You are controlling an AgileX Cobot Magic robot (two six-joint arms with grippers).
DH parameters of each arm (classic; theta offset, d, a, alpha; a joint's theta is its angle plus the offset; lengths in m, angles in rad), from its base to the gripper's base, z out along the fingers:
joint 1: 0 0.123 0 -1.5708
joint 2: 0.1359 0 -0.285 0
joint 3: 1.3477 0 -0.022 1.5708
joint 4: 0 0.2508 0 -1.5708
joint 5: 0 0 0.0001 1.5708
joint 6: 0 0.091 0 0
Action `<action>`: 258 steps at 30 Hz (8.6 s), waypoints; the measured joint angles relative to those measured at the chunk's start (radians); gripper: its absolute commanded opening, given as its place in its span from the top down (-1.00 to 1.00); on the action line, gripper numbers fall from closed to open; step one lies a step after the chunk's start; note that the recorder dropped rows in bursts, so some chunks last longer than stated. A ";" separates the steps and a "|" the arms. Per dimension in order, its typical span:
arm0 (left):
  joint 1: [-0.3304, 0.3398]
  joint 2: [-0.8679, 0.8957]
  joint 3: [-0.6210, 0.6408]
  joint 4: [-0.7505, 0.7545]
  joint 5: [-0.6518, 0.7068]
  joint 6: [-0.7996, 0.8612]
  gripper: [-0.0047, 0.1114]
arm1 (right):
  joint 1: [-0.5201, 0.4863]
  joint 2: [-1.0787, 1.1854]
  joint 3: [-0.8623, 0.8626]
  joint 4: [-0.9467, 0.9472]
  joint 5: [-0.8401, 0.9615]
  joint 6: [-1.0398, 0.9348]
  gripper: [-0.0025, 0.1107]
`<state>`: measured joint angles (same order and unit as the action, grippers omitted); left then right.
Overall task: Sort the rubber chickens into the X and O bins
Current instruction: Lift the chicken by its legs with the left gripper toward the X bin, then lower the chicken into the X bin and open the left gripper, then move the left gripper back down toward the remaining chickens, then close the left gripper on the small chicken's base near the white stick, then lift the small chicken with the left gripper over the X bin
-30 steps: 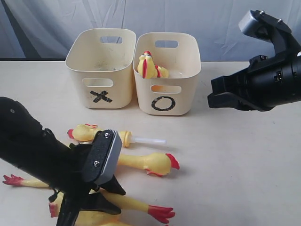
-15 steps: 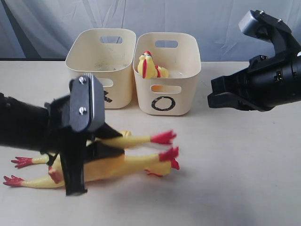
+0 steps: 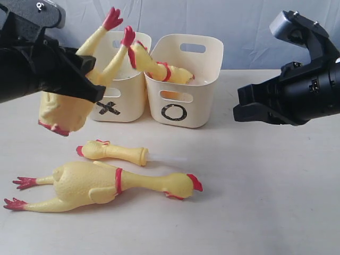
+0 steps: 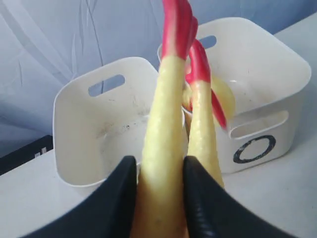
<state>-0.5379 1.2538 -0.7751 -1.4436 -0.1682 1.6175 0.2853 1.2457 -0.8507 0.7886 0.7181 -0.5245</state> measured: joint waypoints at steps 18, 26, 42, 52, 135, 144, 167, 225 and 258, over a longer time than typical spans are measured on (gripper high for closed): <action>0.000 0.129 -0.211 -0.008 -0.049 -0.006 0.92 | 0.000 0.000 0.000 0.011 -0.008 0.000 0.97; 0.071 0.239 -0.353 0.000 -0.027 -0.006 0.92 | 0.000 0.000 0.000 0.024 -0.006 0.000 0.97; 0.191 0.609 -0.637 0.101 0.077 -0.006 0.92 | 0.000 0.000 0.000 0.041 -0.012 0.000 0.97; 0.191 0.797 -0.749 0.237 0.067 -0.009 0.83 | 0.000 0.000 0.000 0.050 -0.012 -0.014 0.97; 0.196 0.276 -0.052 0.762 0.658 0.142 -0.10 | 0.000 -0.004 0.000 0.053 0.014 -0.041 0.97; 0.196 0.375 -0.077 0.669 0.602 0.169 -0.09 | 0.000 -0.004 0.000 0.053 0.014 -0.042 0.97; 0.196 0.604 -0.279 0.614 0.737 0.171 -0.07 | 0.000 -0.004 0.000 0.068 0.014 -0.042 0.97; 0.151 0.795 -0.412 0.609 0.776 0.199 0.92 | 0.000 -0.004 0.000 0.078 0.031 -0.044 0.97; 0.151 0.460 -0.426 1.054 0.793 -0.646 0.92 | 0.000 -0.004 0.000 0.078 0.033 -0.054 0.97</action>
<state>-0.3866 1.7136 -1.2014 -0.3893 0.6246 0.9716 0.2853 1.2420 -0.8507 0.8665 0.7516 -0.5782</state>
